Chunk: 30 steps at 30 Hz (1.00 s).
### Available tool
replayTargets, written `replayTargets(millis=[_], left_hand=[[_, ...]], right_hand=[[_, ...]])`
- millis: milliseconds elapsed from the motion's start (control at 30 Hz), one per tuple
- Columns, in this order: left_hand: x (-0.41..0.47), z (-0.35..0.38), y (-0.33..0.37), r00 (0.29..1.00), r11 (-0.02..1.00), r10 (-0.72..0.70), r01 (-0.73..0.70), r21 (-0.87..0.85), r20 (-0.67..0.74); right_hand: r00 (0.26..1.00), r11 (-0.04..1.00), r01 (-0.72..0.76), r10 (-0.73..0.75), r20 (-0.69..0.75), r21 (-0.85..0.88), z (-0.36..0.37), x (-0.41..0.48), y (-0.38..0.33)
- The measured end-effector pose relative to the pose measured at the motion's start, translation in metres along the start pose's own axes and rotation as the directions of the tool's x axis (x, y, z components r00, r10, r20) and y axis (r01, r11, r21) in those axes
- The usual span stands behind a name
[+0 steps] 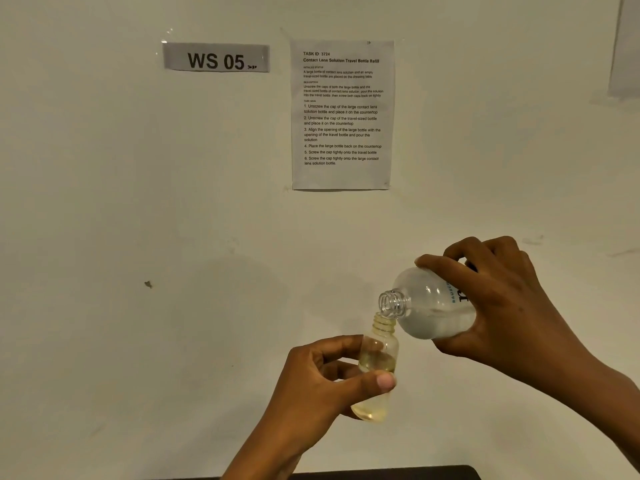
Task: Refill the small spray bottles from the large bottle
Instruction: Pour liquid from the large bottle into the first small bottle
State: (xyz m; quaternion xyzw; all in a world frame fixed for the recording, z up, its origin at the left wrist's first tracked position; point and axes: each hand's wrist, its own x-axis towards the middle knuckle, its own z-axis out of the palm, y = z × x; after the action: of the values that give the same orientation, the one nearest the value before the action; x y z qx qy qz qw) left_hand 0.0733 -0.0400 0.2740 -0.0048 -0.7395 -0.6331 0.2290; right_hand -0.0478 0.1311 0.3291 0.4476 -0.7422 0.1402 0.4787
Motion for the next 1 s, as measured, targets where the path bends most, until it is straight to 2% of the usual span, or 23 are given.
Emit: replayTargets(millis=[1000], left_hand=[[-0.0027, -0.0007, 0.0037, 1.0, 1.0, 0.022, -0.022, -0.018, -0.002]], right_hand=[[1.0, 1.0, 0.006, -0.006, 0.003, 0.002, -0.0016, 0.0013, -0.0015]])
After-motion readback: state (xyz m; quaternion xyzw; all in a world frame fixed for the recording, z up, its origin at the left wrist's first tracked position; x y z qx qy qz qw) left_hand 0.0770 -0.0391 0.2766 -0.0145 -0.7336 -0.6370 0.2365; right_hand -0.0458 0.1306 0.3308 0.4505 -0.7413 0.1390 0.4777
